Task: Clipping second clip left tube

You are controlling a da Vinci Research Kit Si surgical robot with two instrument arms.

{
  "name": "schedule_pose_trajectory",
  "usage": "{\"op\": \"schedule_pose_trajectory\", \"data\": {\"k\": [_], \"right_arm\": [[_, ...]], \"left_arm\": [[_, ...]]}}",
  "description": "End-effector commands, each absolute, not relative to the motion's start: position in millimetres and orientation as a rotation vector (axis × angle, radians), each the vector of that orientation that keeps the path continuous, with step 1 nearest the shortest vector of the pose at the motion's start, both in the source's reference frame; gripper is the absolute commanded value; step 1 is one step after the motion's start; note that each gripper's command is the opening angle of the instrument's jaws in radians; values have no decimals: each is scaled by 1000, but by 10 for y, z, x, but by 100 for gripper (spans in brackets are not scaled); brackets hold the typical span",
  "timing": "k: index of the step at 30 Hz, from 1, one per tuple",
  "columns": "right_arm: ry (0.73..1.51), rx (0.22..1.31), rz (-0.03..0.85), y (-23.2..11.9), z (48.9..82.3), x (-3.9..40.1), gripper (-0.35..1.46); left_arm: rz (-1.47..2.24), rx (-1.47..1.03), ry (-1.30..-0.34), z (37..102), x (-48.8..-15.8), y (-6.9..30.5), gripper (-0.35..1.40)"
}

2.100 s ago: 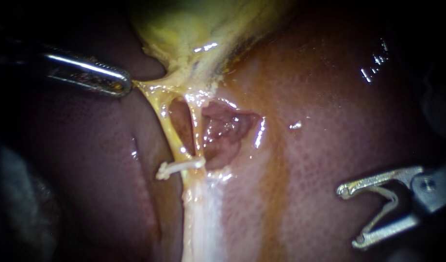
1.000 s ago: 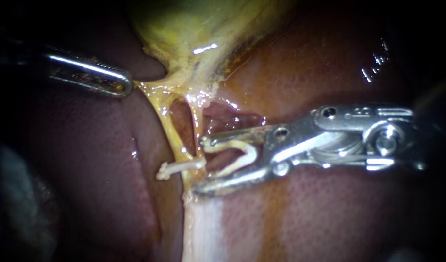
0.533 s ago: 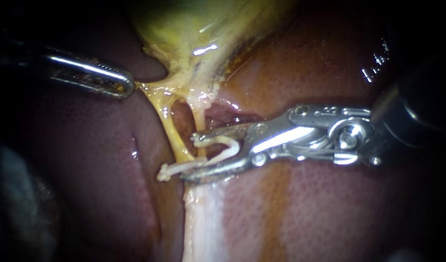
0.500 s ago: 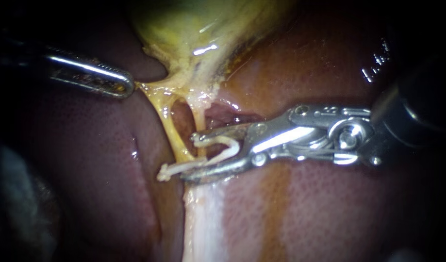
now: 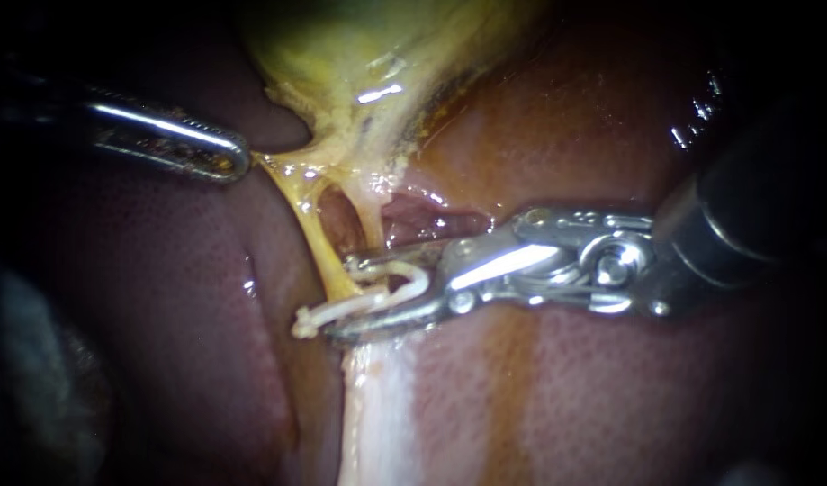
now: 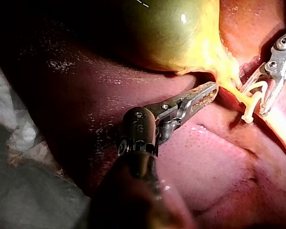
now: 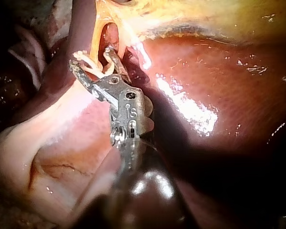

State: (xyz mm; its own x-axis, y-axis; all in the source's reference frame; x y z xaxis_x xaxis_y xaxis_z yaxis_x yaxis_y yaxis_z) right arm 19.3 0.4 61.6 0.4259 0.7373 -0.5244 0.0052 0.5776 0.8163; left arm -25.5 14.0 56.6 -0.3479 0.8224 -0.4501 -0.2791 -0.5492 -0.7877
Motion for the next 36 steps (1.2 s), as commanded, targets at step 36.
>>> {"op": "schedule_pose_trajectory", "data": {"k": [36], "right_arm": [[1148, 1013, 411, -22, 546, 229, 27]], "left_arm": [[1961, -1137, -791, 566, -255, 140, -35]]}}
